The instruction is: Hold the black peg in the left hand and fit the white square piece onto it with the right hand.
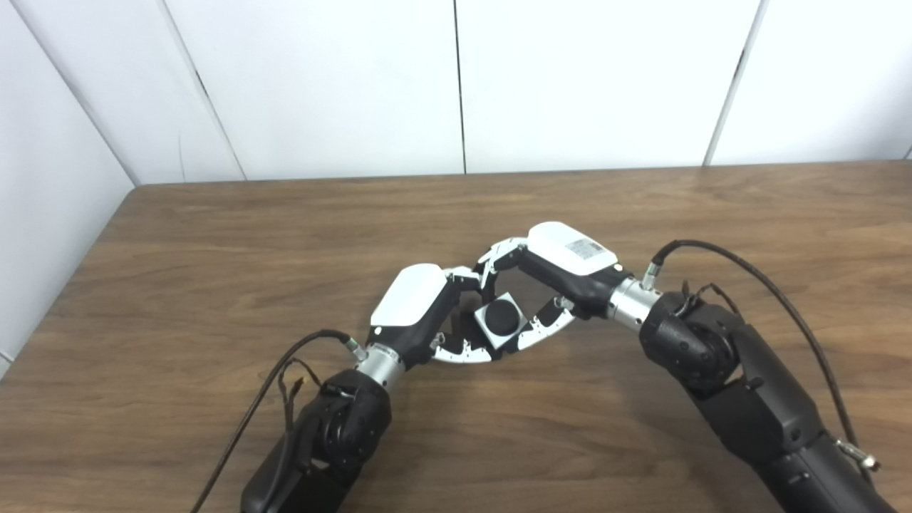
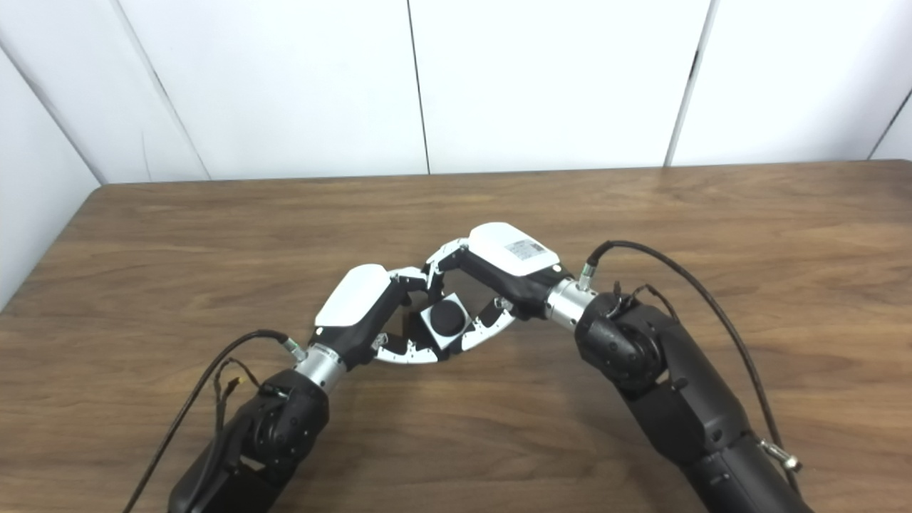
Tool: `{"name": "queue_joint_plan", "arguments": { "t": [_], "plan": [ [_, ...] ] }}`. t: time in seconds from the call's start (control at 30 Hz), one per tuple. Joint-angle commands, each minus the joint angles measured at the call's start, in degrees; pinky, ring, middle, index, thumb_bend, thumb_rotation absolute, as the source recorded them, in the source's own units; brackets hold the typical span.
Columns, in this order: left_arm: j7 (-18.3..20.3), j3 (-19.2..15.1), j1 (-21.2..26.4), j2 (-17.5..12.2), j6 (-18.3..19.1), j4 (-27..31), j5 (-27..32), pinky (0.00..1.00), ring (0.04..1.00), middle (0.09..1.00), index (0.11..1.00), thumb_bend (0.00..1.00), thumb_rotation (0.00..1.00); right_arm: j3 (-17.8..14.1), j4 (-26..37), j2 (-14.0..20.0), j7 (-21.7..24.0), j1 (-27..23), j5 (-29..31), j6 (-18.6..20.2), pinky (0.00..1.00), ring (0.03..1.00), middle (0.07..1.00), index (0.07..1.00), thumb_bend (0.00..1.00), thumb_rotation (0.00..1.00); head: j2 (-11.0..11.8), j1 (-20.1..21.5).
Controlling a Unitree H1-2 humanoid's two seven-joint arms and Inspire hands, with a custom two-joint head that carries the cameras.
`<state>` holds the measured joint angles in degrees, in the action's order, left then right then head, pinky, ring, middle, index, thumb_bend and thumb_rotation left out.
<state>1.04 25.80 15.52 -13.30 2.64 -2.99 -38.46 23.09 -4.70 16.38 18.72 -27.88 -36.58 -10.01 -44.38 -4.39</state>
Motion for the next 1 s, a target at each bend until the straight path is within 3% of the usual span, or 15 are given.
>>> {"name": "queue_joint_plan", "arguments": {
  "t": [0.0,0.17,0.33,0.37,0.4,0.43,0.53,0.97],
  "plan": [
    [5.20,2.10,-2.09,0.34,1.95,-1.76,-0.35,0.62,0.761,0.803,0.490,0.51,0.09,0.33,-1.29,0.15,-0.78,-0.16,-1.10,-0.31,0.72,0.821,0.765,0.481,0.52,0.14,-0.03,-0.09],
    [4.70,1.98,-2.16,0.48,2.01,-1.73,-0.23,0.63,0.758,0.799,0.490,0.51,0.09,0.87,-3.42,-0.23,-3.26,0.68,-1.45,-0.41,0.72,0.814,0.763,0.481,0.52,0.14,-0.12,-0.05],
    [4.35,1.75,-2.22,0.54,1.89,-2.05,-0.02,0.62,0.758,0.799,0.489,0.51,0.09,1.25,-3.36,-0.35,-3.46,1.92,-2.67,2.74,0.74,0.824,0.794,0.495,0.52,0.15,-0.16,0.03],
    [4.28,1.65,-2.26,0.59,1.96,-2.04,0.04,0.62,0.759,0.800,0.490,0.51,0.09,1.17,-3.29,-0.47,-3.47,2.26,-2.78,3.55,0.74,0.825,0.803,0.550,0.58,0.17,-0.18,0.11],
    [4.21,1.55,-2.30,0.63,2.02,-2.04,0.07,0.62,0.760,0.800,0.490,0.51,0.09,1.08,-3.35,-0.61,-3.60,2.54,-2.83,4.15,0.73,0.828,0.820,0.692,0.74,0.22,-0.18,0.25],
    [4.01,1.44,-2.34,0.67,1.88,-2.15,0.15,0.62,0.760,0.799,0.490,0.51,0.09,0.94,-3.48,-0.75,-3.97,2.89,-2.78,4.52,0.72,0.828,0.830,0.749,0.80,0.24,-0.17,0.27],
    [3.24,0.99,-2.55,0.80,1.38,-2.58,0.31,0.62,0.758,0.796,0.491,0.52,0.08,0.37,-3.70,-0.98,-5.25,3.76,-2.42,4.88,0.71,0.828,0.849,0.817,0.87,0.28,-0.19,0.41],
    [2.58,0.50,-2.44,0.65,1.17,-4.92,-0.21,0.60,0.743,0.798,0.493,0.52,0.08,-4.81,-2.36,-2.10,-9.04,6.05,1.15,6.64,0.70,0.824,0.842,0.777,0.90,0.28,-0.65,0.87]
  ]
}}
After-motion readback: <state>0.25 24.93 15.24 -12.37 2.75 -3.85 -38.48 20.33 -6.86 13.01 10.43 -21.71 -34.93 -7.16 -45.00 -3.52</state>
